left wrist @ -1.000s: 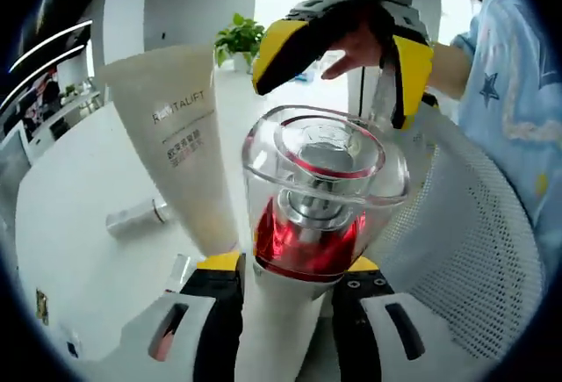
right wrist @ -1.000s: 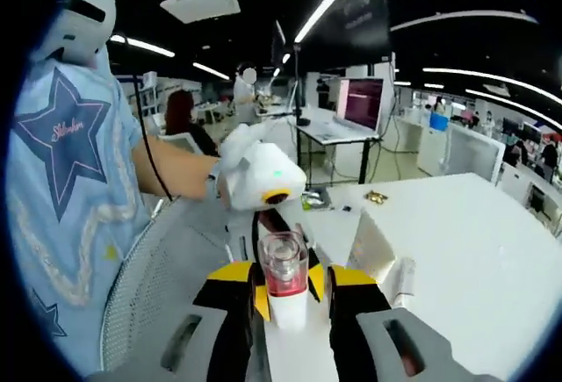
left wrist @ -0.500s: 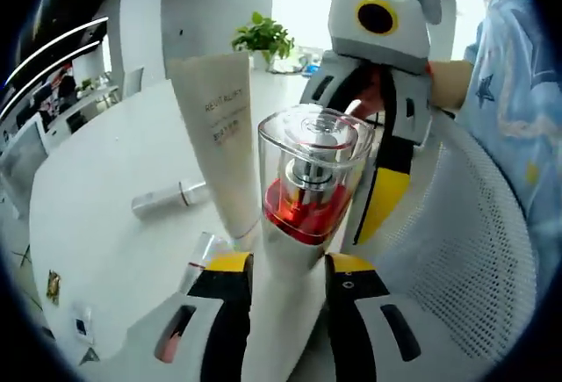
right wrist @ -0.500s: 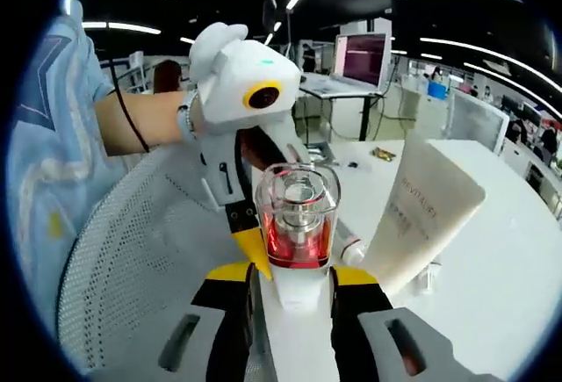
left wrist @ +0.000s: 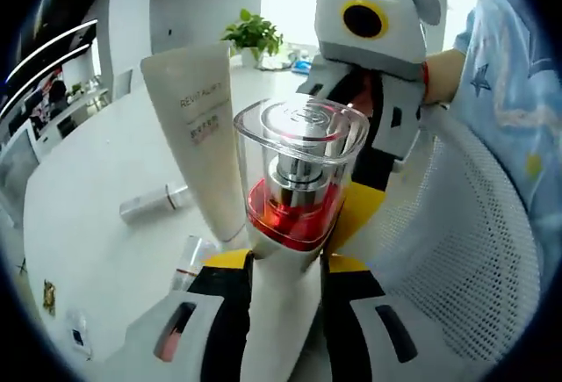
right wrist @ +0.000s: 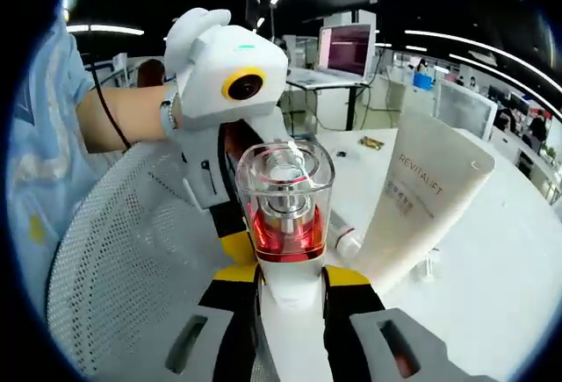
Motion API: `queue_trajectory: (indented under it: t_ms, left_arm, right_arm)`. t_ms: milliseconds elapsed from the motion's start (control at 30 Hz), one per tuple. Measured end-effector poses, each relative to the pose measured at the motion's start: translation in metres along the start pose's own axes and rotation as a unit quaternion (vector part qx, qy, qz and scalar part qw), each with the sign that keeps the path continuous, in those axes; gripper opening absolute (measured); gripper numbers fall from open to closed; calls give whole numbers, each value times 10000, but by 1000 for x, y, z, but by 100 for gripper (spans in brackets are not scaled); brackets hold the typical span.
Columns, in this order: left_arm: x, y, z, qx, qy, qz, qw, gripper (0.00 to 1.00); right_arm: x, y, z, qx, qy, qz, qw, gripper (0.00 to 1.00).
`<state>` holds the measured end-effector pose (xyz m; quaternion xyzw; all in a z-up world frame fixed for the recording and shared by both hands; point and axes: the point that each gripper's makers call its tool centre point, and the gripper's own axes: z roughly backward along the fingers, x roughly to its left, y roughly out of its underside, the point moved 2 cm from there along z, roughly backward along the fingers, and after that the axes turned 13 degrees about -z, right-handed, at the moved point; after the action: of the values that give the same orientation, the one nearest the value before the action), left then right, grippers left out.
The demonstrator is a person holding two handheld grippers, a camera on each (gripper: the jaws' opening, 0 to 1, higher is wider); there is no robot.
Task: Arrange the skincare products in the storage area until every visible bottle or jar stands upright without overlapping.
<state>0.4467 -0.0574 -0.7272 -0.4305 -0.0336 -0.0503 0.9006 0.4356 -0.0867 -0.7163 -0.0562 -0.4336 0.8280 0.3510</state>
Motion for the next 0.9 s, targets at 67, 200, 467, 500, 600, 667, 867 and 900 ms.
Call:
queue_trajectory:
  t_ms: [67,200,467,500,600,667,867,900]
  left_arm:
    - [-2,-3,0,-92,41,37,9999,30]
    - [-4,-5,-1,-164,125,49,9998,30]
    - [-8,-3,1,-138,247,139,9995,36]
    - [-7,-2,2,-129,226,158,9995,35]
    - [-5,1,3,-78,187,172,9996,32]
    - [-4,5,3,42,171,164,9997,28]
    - [-2,10,2,175,127,245,9995,24]
    - [-3,9,2,169,120,255,9995,24]
  right_arm:
    - [-1,5,3,91,-10,13,10000,21]
    - [-10,13,9,299,215,2,9993,24]
    - [-16,12,9,290,410,-81,9987,24]
    - [-17,12,9,276,461,-73,9985,24]
    - [-18,14,8,314,490,96,9983,16]
    - [-17,17,8,402,465,284,9977,10]
    - [3,31,5,816,-152,73,9965,2]
    - [4,31,5,831,-144,131,9963,0]
